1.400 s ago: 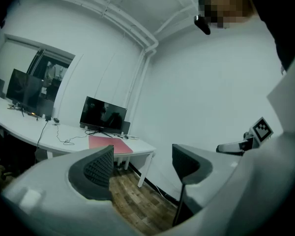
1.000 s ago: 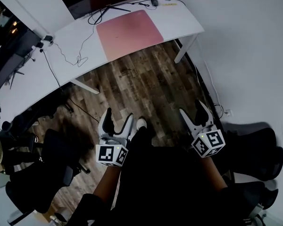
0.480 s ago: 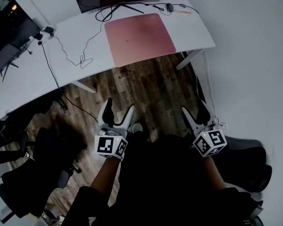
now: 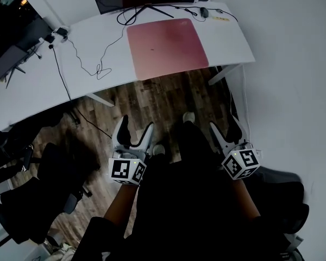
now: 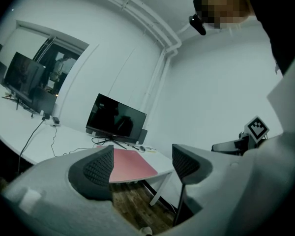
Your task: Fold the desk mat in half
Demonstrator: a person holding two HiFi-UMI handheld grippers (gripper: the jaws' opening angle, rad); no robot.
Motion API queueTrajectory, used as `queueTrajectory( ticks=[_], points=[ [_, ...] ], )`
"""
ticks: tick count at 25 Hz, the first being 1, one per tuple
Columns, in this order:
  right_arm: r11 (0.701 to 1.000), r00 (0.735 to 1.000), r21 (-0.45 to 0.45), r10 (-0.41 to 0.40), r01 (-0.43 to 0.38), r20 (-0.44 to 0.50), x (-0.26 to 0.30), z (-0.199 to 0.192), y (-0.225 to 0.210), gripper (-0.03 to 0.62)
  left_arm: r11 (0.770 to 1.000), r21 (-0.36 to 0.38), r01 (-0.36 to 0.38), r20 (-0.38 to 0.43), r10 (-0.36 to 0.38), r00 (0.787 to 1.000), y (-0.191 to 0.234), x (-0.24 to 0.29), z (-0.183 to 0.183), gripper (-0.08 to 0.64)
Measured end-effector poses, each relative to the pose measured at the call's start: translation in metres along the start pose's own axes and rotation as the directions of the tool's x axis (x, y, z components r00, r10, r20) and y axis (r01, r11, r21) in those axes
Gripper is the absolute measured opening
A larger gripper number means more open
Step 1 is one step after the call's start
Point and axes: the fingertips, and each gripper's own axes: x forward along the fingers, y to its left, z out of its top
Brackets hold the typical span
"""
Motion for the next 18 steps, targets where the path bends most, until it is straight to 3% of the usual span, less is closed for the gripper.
queueTrajectory(
  ticks=[10,18],
  points=[
    [0.992,0.992,0.006,0.124,-0.124,-0.027,0.092,0.032,-0.052,0.325,0.992,-0.008,-0.123,-0.026,0.123,0.992,0.003,0.069,0.004,0.359],
    [0.970,0.969,-0.038,0.236,-0.239,-0.067,0.169,0.061,-0.116,0.325,0.986,0.065,-0.153,-0.066,0.157,0.985,-0.004,0.166,0.008,0.359]
  ],
)
